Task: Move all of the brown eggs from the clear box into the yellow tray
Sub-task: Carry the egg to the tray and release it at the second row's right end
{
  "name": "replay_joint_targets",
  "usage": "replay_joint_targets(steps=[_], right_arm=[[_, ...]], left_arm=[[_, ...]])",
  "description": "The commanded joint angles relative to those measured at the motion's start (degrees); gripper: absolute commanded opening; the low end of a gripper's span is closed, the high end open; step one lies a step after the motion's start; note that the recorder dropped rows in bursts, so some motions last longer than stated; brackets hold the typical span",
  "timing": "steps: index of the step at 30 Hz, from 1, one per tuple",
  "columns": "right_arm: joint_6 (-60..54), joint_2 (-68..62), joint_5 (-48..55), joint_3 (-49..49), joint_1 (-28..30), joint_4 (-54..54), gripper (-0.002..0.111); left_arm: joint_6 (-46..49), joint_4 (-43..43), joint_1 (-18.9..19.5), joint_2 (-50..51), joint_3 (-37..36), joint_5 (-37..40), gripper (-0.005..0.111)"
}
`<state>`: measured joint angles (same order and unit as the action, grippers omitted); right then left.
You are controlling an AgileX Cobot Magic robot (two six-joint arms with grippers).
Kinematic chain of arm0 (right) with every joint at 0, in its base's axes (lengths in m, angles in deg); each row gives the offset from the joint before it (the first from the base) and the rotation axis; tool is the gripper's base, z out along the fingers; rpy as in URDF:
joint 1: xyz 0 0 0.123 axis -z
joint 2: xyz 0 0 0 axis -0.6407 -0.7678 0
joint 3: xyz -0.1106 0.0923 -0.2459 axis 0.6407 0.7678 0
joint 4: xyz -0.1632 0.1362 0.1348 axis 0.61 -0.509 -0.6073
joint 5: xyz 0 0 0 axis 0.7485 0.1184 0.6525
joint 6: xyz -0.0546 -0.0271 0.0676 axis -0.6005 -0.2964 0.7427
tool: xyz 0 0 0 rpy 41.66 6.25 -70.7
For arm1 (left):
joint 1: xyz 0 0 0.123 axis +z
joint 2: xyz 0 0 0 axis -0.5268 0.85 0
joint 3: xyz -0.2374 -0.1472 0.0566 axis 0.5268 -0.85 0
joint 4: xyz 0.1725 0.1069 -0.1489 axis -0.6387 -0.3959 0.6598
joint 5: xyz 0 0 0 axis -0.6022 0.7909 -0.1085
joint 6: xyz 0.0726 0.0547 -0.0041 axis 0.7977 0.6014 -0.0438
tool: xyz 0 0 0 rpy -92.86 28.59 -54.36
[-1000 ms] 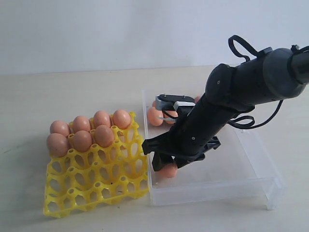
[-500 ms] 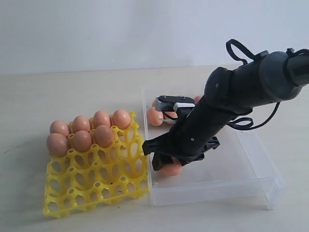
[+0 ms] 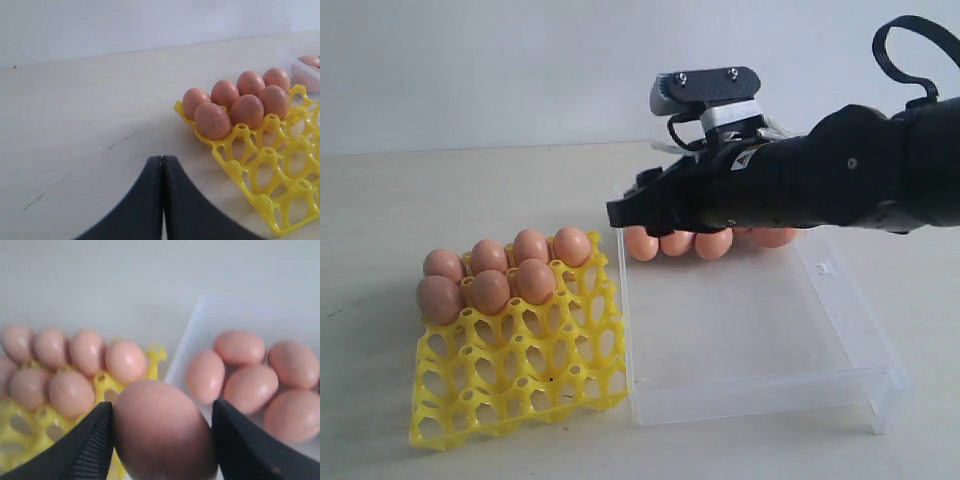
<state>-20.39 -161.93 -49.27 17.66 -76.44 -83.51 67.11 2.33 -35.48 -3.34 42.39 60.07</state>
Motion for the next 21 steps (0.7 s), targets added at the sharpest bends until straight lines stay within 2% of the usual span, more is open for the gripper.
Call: replay_joint_targets(steps=[1, 5, 7, 15, 21], right_arm=[[5.4, -1.0, -19.4, 1.2, -5.5, 1.4, 0.000], [15.7, -5.3, -26.4, 1.0, -7.1, 8.4, 0.000], [19.1, -8.1, -26.0, -0.9, -7.1, 10.7, 0.000], [16.7, -18.9, -18.0, -11.4, -7.1, 11.0, 0.000], [16.4, -23.0, -15.1, -13.9, -6.9, 10.3, 0.000]], left_arm=[[-0.2, 0.1, -0.2, -0.3, 0.2, -0.6, 0.000], [-0.2, 0.1, -0.2, -0.3, 0.2, -0.6, 0.000], [-0.2, 0.1, -0.2, -0.3, 0.2, -0.6, 0.000], [-0.2, 0.1, -0.2, -0.3, 0.2, -0.6, 0.000], [-0.2, 0.1, -0.2, -0.3, 0.2, -0.6, 0.000]])
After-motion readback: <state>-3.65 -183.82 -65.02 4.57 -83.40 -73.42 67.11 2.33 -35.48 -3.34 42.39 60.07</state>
